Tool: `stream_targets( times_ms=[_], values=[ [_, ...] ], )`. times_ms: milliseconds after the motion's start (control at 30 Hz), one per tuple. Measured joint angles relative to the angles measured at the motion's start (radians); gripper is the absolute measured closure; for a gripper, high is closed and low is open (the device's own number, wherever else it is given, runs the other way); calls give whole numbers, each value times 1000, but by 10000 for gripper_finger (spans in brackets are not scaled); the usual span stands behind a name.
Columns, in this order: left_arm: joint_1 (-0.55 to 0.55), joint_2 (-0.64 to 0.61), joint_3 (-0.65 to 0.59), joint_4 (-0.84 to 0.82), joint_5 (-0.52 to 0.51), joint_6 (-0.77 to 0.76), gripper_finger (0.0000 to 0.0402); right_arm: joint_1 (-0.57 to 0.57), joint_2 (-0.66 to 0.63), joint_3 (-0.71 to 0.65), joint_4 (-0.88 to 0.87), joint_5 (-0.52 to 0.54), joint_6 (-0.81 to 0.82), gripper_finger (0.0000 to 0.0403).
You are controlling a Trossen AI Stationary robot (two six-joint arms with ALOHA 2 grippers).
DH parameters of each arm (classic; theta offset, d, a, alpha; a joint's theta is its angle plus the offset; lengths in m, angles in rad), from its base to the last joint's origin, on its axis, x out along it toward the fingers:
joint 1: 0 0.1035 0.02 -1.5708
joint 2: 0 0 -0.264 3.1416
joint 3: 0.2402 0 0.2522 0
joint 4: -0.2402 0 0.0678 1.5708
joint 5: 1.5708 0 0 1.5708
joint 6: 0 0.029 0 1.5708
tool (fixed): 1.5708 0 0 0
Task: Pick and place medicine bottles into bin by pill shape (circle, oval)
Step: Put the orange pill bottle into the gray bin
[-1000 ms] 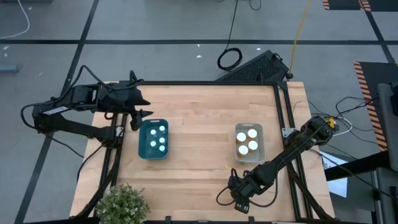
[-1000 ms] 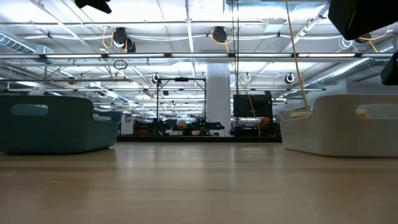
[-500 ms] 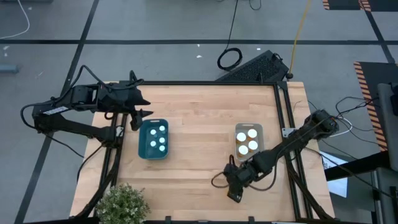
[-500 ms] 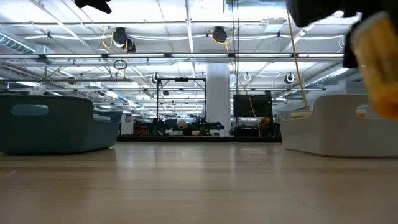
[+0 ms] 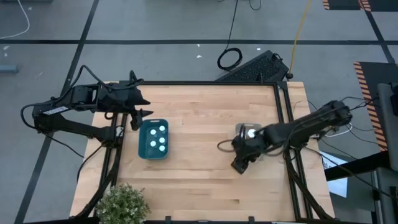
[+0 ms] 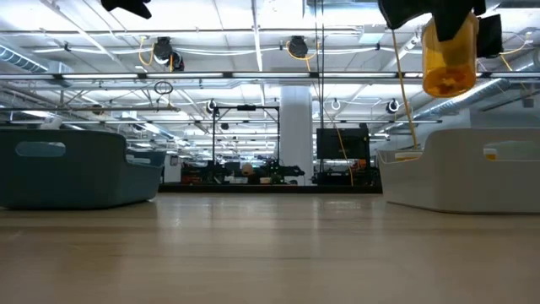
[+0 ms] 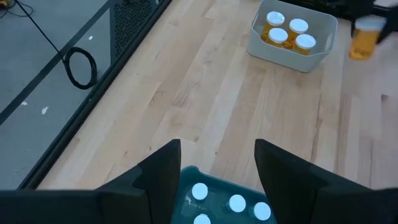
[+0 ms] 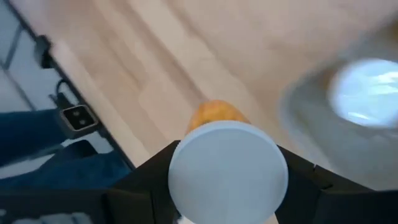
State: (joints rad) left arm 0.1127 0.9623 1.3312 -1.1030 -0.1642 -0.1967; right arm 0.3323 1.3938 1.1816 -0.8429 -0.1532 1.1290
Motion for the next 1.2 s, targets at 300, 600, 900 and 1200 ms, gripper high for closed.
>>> stream_targets(
  times_ms=[300,600,900,1200],
  values=[
    [0,0,0,0,-1,-19,192,-62,-182,0,-345,3,11,202],
    [0,0,0,0,-20,-34,192,-66,-216,-30,-392,74,23,207],
    [0,0,0,0,-21,-35,192,-65,-214,-179,-235,27,38,207],
    [0,0,0,0,-21,-37,192,-71,-214,-264,-166,27,38,205]
  ],
)
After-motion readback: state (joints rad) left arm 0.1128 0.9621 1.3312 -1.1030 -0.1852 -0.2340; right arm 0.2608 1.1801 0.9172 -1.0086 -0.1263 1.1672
